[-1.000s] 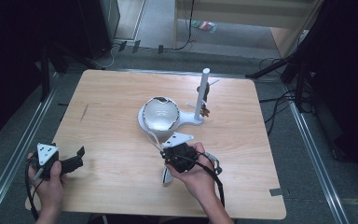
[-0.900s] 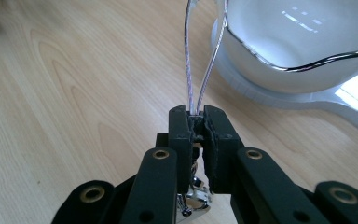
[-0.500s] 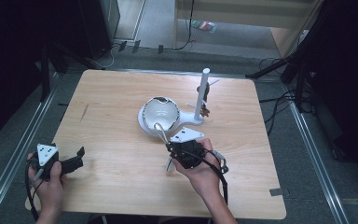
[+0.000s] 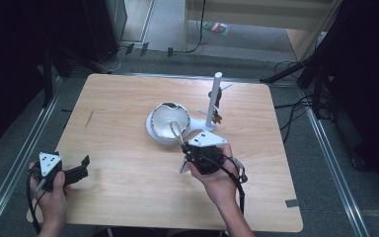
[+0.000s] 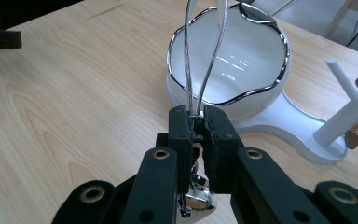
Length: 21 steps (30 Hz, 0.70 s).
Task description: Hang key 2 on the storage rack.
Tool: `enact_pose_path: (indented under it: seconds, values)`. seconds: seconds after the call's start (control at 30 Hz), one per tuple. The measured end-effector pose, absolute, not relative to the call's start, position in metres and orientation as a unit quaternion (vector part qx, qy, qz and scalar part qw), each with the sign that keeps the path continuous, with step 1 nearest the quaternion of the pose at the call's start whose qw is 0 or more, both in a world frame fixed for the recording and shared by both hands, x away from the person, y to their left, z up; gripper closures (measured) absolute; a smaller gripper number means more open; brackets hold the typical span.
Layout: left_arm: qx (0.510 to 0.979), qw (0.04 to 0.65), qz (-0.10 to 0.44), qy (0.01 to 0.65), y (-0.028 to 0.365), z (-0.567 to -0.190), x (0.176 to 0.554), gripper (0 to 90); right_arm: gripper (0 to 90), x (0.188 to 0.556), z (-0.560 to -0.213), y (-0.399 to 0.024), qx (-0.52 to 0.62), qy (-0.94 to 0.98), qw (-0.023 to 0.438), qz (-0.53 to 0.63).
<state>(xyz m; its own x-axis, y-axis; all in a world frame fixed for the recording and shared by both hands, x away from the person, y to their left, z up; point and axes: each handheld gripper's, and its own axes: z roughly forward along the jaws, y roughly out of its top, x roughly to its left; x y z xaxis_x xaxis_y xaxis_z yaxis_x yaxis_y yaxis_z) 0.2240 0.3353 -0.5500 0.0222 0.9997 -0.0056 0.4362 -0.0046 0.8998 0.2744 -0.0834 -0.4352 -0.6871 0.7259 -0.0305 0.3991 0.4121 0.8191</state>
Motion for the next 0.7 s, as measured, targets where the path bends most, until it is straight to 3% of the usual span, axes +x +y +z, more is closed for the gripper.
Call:
enact_pose_path:
  seconds: [0.7]
  values:
    - [0.605, 0.382, 0.367, 0.594, 0.335, -0.550, 0.225, 0.2, 83.5, 0.277, -0.428, -0.098, 0.368, 0.787, 0.226, 0.441]
